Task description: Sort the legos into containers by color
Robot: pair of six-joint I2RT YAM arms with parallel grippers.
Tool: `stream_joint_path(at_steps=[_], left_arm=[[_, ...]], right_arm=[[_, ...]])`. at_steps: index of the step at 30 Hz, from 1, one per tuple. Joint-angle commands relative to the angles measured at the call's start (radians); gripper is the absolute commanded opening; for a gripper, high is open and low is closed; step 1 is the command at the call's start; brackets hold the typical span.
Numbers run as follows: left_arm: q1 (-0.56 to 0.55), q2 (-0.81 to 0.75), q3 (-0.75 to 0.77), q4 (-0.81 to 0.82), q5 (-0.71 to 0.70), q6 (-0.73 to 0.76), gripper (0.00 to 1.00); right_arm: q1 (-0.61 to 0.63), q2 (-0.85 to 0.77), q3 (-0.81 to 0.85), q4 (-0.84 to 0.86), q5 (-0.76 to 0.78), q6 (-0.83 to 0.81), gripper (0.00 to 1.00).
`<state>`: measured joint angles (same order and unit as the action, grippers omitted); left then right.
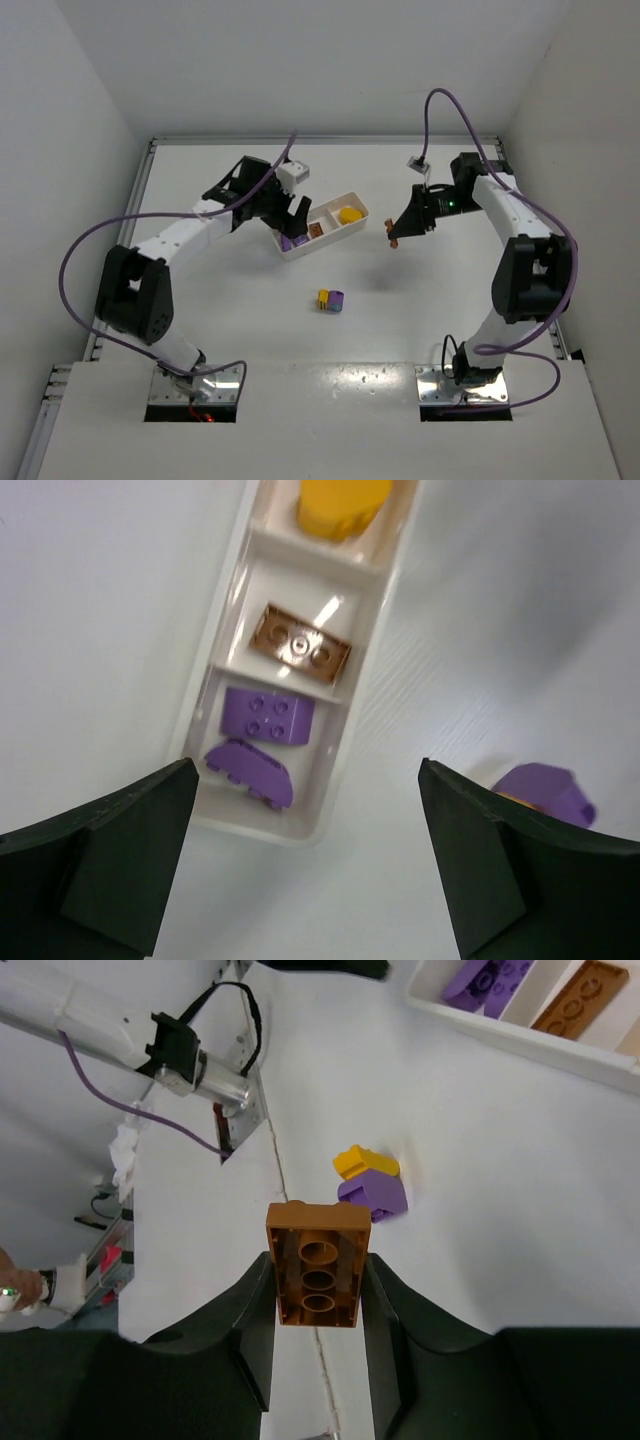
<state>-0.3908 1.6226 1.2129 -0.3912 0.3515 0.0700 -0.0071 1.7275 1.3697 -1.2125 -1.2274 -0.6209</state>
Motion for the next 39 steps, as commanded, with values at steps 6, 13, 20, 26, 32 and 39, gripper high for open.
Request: stream_joint_path(at_steps=[6,13,20,26,32,39], left_arm=[[0.023,-0.223,-0.013,0.143,0.162,-0.059,1.00],[0.138,-0.244,0.014,0.130,0.197,-0.251,1.00],[0.256,-0.233,0.014,0.121,0.359,-0.233,1.00],[0.306,-0.233,-0.018,0.121,0.417,-0.214,1.00],[0.336,-0.213,-0.018,0.121,0.475,-0.214,1.00],[0.345,-0.213,-0.029,0.121,0.494,-0.181,1.00]], right_arm=[[0.116,-0.149,-0.025,0.613,0.251,0.607,0.08],[0.246,0.019,0.112,0.686,0.410,0.659,0.08],[0.369,0.263,0.321,0.665,0.523,0.636,0.08],[0.417,0.423,0.446,0.653,0.598,0.636,0.08],[0.438,0.536,0.520,0.676,0.617,0.624,0.08],[0.458,0.572,0.529,0.676,0.664,0.606,0.36]])
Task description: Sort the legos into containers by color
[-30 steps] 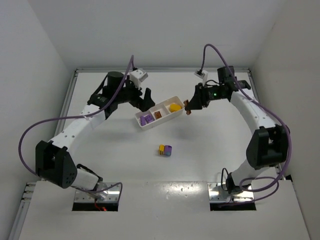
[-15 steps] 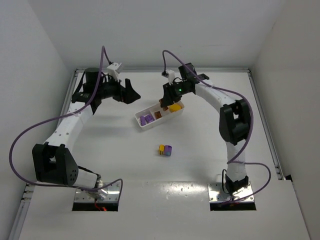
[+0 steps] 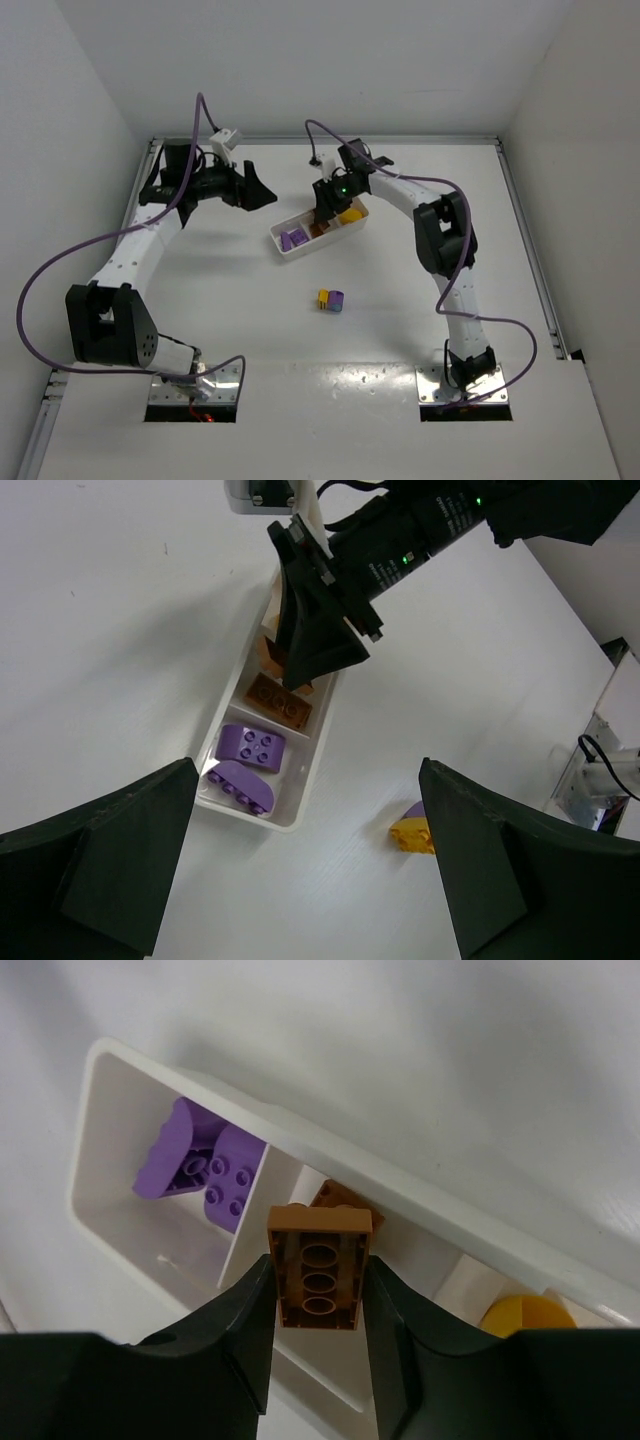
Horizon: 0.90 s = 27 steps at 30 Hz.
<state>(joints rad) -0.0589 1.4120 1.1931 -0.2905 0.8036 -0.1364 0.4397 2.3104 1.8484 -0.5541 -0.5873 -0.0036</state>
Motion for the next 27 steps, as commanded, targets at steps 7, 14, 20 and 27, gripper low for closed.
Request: stream_joint_path(at_steps=[7,14,20,27], left_arm=[[0.013,-0.002,-0.018,0.021,0.042,0.060,1.00],[-0.019,0.007,-0.084,-0.035,0.253,0.297,0.92],[-0.243,0.031,-0.154,-0.187,0.111,0.606,0.88],[-0.453,0.022,-0.311,-0.010,-0.073,0.658,0.82]], right_arm=[[0.021,-0.061,0.031,0.028,0.043,-0.012,0.57],[0.008,-0.328,-0.041,0.016,-0.005,0.034,0.67],[-0.107,-0.621,-0.302,-0.015,0.073,-0.041,0.69],[-0.298,-0.957,-0.691,-0.015,0.164,-0.098,0.72]])
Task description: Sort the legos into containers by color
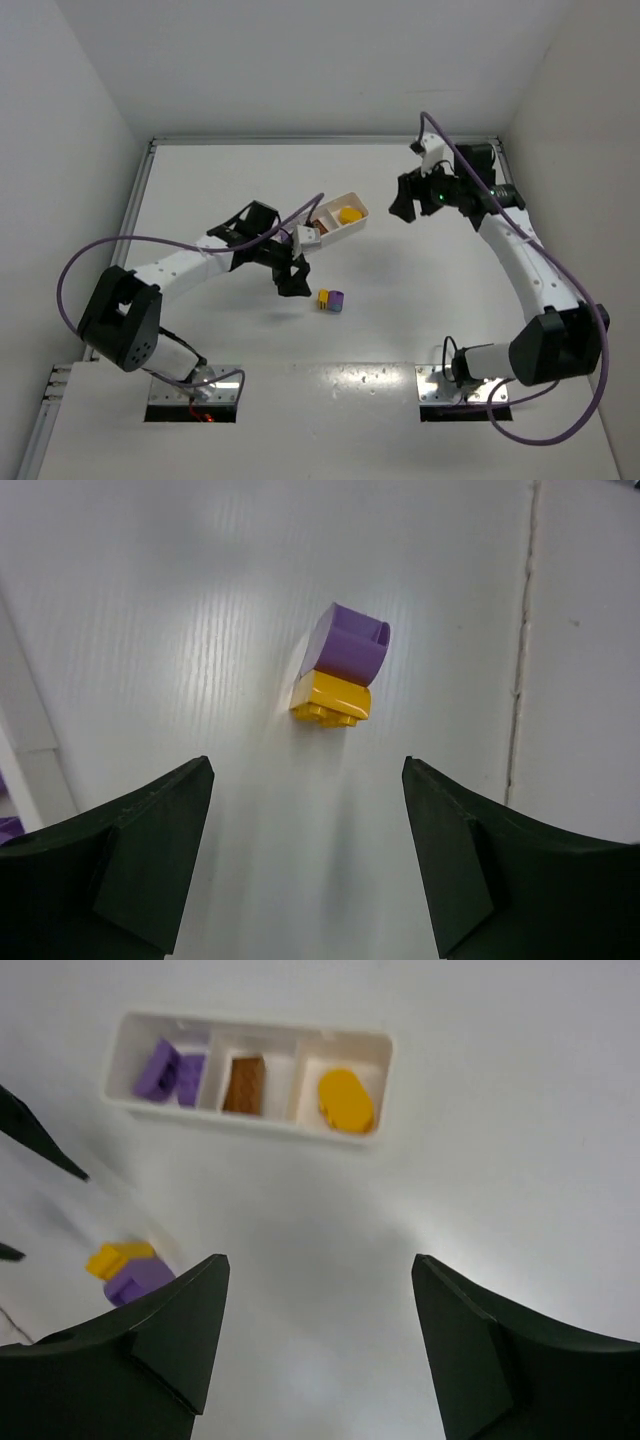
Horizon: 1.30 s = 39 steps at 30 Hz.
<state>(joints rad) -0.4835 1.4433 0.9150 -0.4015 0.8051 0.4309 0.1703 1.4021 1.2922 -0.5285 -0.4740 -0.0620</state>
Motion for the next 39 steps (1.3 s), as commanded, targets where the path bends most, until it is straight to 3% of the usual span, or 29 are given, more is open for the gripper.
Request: stream_joint_path(at_steps=[1,6,13,19,25,28,31,35,39], left_arm=[[-0.049,-0.009,-0.045,0.154,-0.075,0.104,0.82],[-0.112,0.048,-0.077,0.237,-0.103,0.166,0.82],[-0.225,0.155,-0.059,0.259,-0.162,0.229,0.82],[-0.244,0.192,-0.025,0.259,-0.175,0.238,0.81],[-0.244,0.201,-0.025,0.250,-0.175,0.238,0.65],[-0.268,0.201,-0.025,0.230,-0.184,0.247,0.43],[-0.279,0.192,-0.016,0.207,-0.196,0.247,0.30],[-0.270,0.163,0.004,0.196,-0.163,0.215,0.23],[-0.192,0.150,0.091,0.196,0.000,0.013,0.21]], right_arm=[[-0.049,-0.076,-0.164,-0.031,0.051,-0.039,0.75],[-0.190,-0.182,-0.249,-0.060,-0.041,-0.048,0.77],[-0.278,-0.160,-0.240,-0.093,-0.132,-0.048,0.77],[-0.322,-0.140,-0.231,-0.111,-0.183,-0.048,0.77],[-0.362,-0.129,-0.231,-0.111,-0.239,-0.059,0.77],[-0.362,-0.120,-0.231,-0.120,-0.264,-0.068,0.77],[-0.371,-0.097,-0.222,-0.143,-0.305,-0.088,0.77],[-0.371,-0.071,-0.222,-0.200,-0.440,-0.151,0.77],[-0.330,-0.011,-0.258,-0.271,-0.656,-0.268,0.81]])
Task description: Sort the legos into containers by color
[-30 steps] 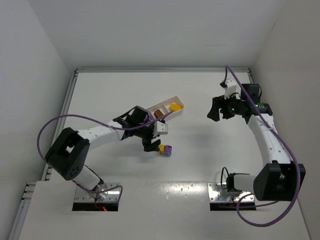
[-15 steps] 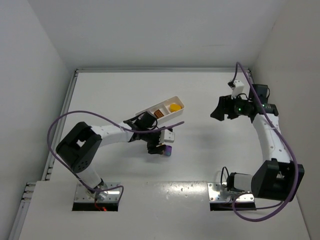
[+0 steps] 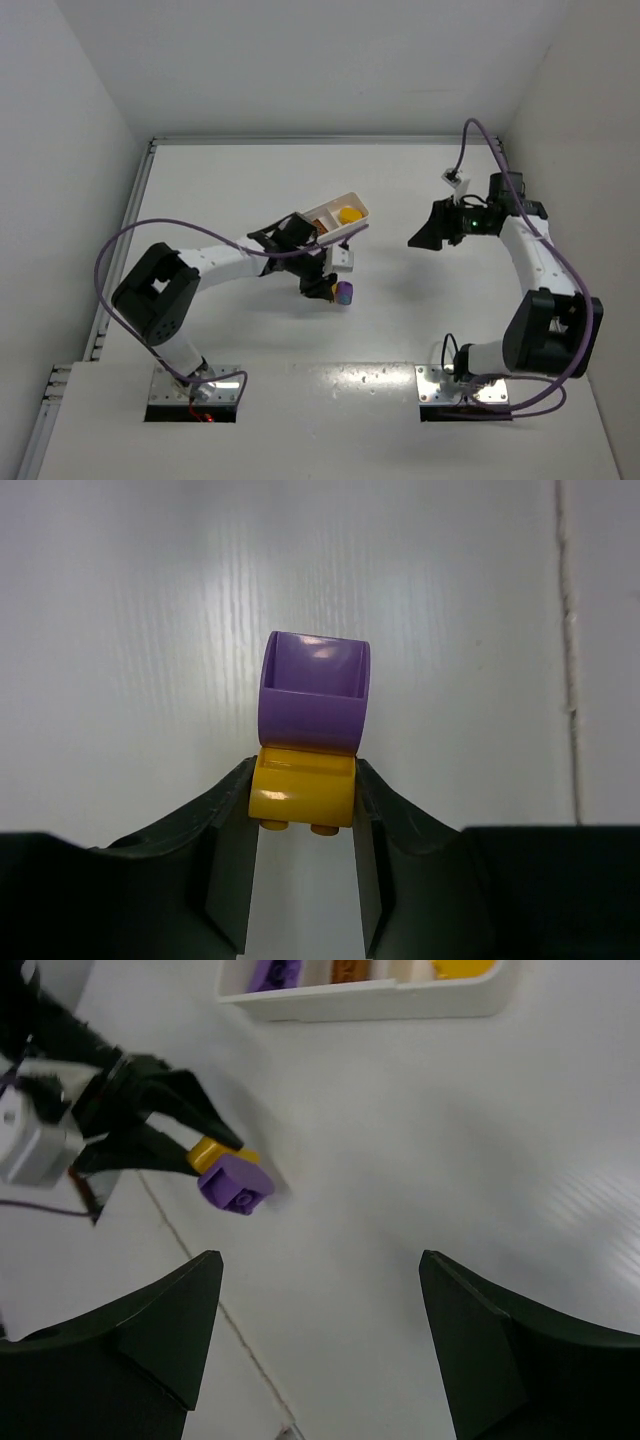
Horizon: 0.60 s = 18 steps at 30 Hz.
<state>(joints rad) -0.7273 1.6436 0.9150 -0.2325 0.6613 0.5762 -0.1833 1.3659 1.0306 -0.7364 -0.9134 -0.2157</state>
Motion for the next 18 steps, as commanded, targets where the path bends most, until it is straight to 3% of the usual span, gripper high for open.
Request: stream_joint_path(at_steps=[1,8,18], left_arm=[[0.064,-0.050,0.111,0.013,0.214,-0.160,0.21],[0.130,0.025,0.286,0.001,0.431,-0.370,0.21],[0.131,0.102,0.381,0.001,0.514,-0.452,0.21]], right_arm=[[0.037,0.053,0.003,-0.078,-0.232,-0.135,0.81],[0.157,0.173,0.103,-0.352,-0.331,-0.474,0.81],[0.320,0.266,0.221,-0.345,-0.325,-0.504,0.82]])
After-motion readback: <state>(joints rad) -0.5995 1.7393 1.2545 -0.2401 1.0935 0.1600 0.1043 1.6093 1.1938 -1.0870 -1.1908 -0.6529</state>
